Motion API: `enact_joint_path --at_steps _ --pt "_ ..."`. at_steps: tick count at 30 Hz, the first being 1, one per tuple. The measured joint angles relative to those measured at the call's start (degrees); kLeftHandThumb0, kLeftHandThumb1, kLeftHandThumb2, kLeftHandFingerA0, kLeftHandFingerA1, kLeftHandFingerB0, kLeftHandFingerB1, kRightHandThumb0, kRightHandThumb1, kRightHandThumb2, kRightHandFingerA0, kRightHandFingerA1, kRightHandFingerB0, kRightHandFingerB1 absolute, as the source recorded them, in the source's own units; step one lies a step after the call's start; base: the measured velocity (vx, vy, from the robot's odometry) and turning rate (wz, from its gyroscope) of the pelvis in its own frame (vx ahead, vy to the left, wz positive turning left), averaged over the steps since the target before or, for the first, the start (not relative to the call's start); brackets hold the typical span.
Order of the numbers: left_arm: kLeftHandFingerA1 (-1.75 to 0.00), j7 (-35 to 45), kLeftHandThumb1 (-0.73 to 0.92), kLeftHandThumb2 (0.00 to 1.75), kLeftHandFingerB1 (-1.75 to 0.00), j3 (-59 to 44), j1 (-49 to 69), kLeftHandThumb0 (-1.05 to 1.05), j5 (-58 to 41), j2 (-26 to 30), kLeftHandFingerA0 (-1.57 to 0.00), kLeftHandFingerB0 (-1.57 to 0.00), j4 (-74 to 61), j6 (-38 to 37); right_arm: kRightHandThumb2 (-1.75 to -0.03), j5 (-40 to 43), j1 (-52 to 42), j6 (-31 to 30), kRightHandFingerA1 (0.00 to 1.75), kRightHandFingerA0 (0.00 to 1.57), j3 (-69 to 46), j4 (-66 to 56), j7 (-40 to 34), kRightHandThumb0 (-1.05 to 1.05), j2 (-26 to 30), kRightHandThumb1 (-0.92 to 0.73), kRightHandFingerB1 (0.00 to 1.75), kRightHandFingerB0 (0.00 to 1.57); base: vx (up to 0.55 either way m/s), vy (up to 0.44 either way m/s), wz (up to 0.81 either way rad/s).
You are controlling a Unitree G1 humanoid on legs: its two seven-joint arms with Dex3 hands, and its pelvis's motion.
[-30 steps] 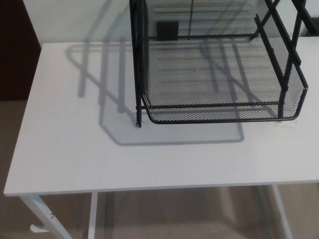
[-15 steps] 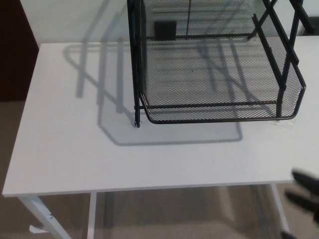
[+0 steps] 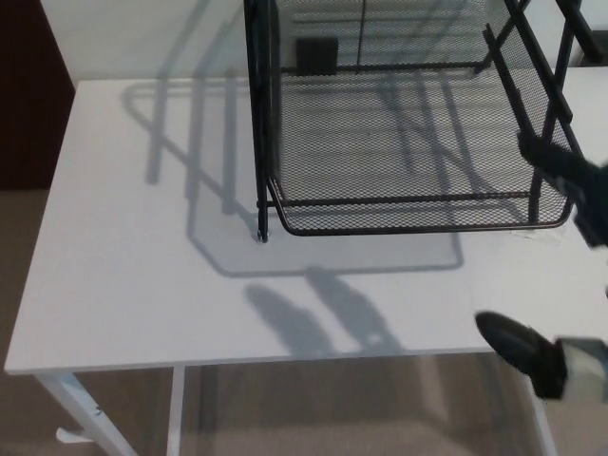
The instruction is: The robot walks towards a file tray kept in the middle of a desk and uses its right hand to grab a tray and pulls it out towards itself
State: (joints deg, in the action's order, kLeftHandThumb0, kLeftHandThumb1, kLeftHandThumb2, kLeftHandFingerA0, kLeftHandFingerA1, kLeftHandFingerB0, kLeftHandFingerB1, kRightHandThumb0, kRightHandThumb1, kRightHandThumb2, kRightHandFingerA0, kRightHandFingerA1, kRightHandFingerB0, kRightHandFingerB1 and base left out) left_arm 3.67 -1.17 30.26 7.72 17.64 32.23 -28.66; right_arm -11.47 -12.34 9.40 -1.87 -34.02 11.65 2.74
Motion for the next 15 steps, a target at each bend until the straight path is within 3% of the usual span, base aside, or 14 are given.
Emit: enact_joint_path --at_steps 1,3,4,6,7,8,9,10,11,12,15 --pt "-0.40 0.07 0.53 0.56 -0.36 -0.01 0.00 -0.32 0.00 0.00 -0.51 -0.42 -0.01 0.00 -0.65 -0.95 1.59 -0.43 0.34 0.00 0.52 0.43 0.00 -0.88 0.03 -0.44 0.41 0.05 0.00 0.000 0.00" --pt "-0.40 0.18 0.53 0.56 -0.36 0.00 0.04 -0.33 0.00 0.01 -0.51 -0.42 -0.04 0.01 -0.70 -2.66 4.33 -1.19 0.27 0.01 1.45 1.41 -0.01 -0.86 0.10 -0.35 0.40 0.05 0.00 0.000 0.00" --pt "-0.40 0.23 0.53 0.56 -0.36 0.00 0.06 -0.33 0.00 0.01 -0.50 -0.42 -0.07 0.01 -0.82 -3.76 5.98 -1.70 0.30 0.00 1.97 2.08 -0.01 -0.58 0.14 -0.31 0.40 0.02 0.00 0.000 0.00" --pt "-0.40 0.28 0.53 0.57 -0.36 0.00 0.10 -0.33 0.00 0.02 -0.50 -0.42 -0.10 0.01 -0.82 -5.41 8.36 -2.49 0.29 0.00 2.87 3.09 -0.02 -0.58 0.21 -0.31 0.40 0.01 0.00 0.000 0.00" --pt "-0.40 0.30 0.53 0.56 -0.36 -0.01 0.13 -0.33 0.00 0.02 -0.51 -0.43 -0.11 0.01 -0.70 -6.22 9.34 -2.82 0.23 0.01 3.30 3.64 -0.02 -0.85 0.26 -0.34 0.37 0.04 0.00 0.000 0.00" --pt "-0.40 0.32 0.53 0.56 -0.36 -0.01 0.17 -0.34 0.00 0.02 -0.51 -0.43 -0.15 0.01 -0.69 -7.06 10.47 -3.24 0.24 0.04 3.76 4.27 -0.03 -0.87 0.31 -0.35 0.37 0.06 0.00 0.000 0.00" --pt "-0.40 0.34 0.52 0.56 -0.36 -0.01 0.29 -0.33 0.00 0.03 -0.52 -0.43 -0.19 0.01 -0.55 -8.11 11.81 -3.75 0.34 0.00 4.34 5.00 -0.03 -0.86 0.39 -0.44 0.37 0.07 0.00 0.000 0.00" --pt "-0.40 0.36 0.52 0.56 -0.36 -0.01 0.39 -0.33 0.01 0.04 -0.52 -0.43 -0.21 0.01 -0.71 -8.79 12.69 -4.09 0.26 0.00 4.78 5.54 -0.03 -0.86 0.46 -0.34 0.37 0.04 0.00 0.000 0.00" --pt "-0.41 0.39 0.52 0.55 -0.36 -0.01 0.54 -0.33 0.01 0.04 -0.52 -0.43 -0.26 0.01 -0.83 -9.78 13.87 -4.59 0.23 0.00 5.41 6.31 -0.04 -0.63 0.58 -0.37 0.36 0.00 0.00 0.000 0.00" --pt "-0.41 0.43 0.51 0.55 -0.37 -0.01 0.73 -0.33 0.01 0.05 -0.53 -0.43 -0.30 0.01 -0.69 -10.74 14.94 -5.10 0.30 0.01 6.02 7.07 -0.04 -0.85 0.71 -0.33 0.38 0.04 0.00 0.000 0.00" --pt "-0.40 0.64 0.51 0.55 -0.36 0.00 1.17 -0.33 0.01 0.06 -0.52 -0.44 -0.35 0.01 -0.67 -13.33 17.68 -6.47 0.33 0.01 7.67 9.27 -0.04 -0.85 1.14 -0.33 0.39 0.08 0.00 0.000 0.00"
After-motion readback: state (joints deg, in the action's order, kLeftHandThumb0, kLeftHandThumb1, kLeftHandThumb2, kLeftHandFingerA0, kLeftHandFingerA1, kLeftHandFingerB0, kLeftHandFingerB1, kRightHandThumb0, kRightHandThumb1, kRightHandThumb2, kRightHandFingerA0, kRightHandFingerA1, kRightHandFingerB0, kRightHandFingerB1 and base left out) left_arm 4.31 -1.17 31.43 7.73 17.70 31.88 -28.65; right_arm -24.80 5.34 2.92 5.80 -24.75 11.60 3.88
